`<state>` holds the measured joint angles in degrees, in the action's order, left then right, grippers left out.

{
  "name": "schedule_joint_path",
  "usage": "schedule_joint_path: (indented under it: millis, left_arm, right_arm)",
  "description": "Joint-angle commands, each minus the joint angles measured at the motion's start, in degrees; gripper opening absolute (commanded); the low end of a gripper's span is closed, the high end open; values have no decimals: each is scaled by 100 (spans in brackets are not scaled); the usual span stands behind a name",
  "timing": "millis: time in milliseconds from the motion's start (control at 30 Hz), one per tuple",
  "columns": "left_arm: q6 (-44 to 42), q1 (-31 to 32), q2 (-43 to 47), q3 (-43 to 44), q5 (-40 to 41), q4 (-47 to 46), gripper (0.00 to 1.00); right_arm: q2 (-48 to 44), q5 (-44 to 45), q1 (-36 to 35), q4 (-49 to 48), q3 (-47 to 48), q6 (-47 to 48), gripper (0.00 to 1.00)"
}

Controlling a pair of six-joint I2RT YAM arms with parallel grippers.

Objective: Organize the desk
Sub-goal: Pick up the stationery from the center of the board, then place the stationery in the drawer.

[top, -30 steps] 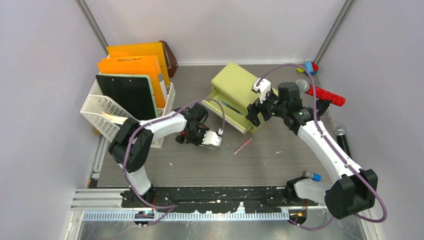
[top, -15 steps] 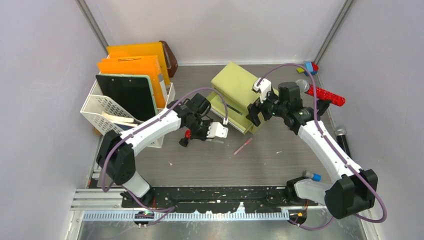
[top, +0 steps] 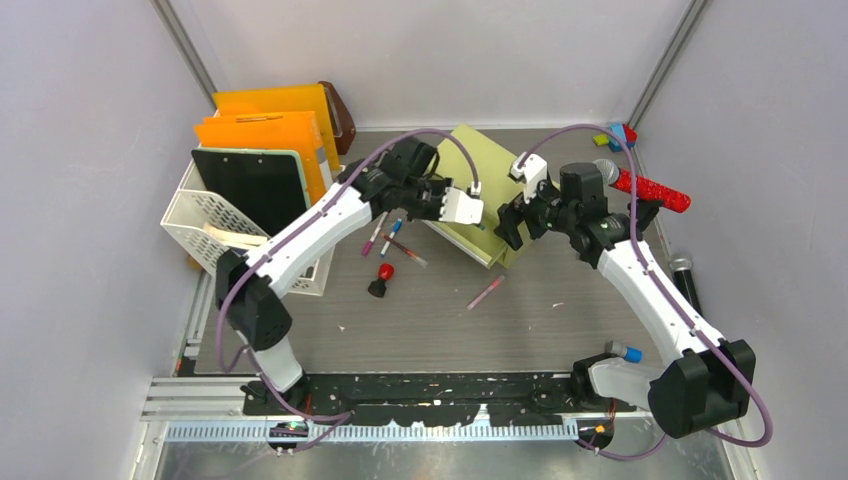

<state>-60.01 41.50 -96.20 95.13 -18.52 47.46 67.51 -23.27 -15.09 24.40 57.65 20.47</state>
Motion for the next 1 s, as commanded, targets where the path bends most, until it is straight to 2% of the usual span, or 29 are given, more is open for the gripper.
schedule_joint_path:
  millis: [0, 167, 300, 467, 567, 667, 833, 933, 967]
  left_arm:
    - [-678, 14, -655, 840, 336, 209, 3]
    - [-1049, 68, -1072, 1178, 581, 304, 12]
    - [-1101, 87, -1049, 1032, 617, 135, 18]
    - [-958, 96, -897, 776, 893, -326, 43]
    - [-738, 102, -750, 677, 1021, -604, 57]
    - [-443, 104, -595, 661, 1175, -753, 72]
    - [505, 104, 36, 257, 1764, -1150, 82]
    - [1210, 89, 585, -312, 2086, -1406, 90]
    - [1422, 75, 759, -499, 2154, -1469, 93]
  right_arm:
    - [-63, 175, 101, 202, 136, -200, 95]
    - [-195, 217, 248, 188, 166, -290, 95]
    - [-426, 228, 338, 222, 206, -270, 95]
    - [-724, 256, 349, 810, 460, 103, 97]
    - [-1064, 253, 349, 1201, 488, 478, 98]
    - [-1316, -31, 349, 2008, 504, 970, 99]
    - [-1492, -971, 260, 3197, 405, 1843, 95]
    - [-1455, -970, -88, 3366, 280, 2173, 94]
    - [-1422, -783, -419, 3364, 229, 2264, 93]
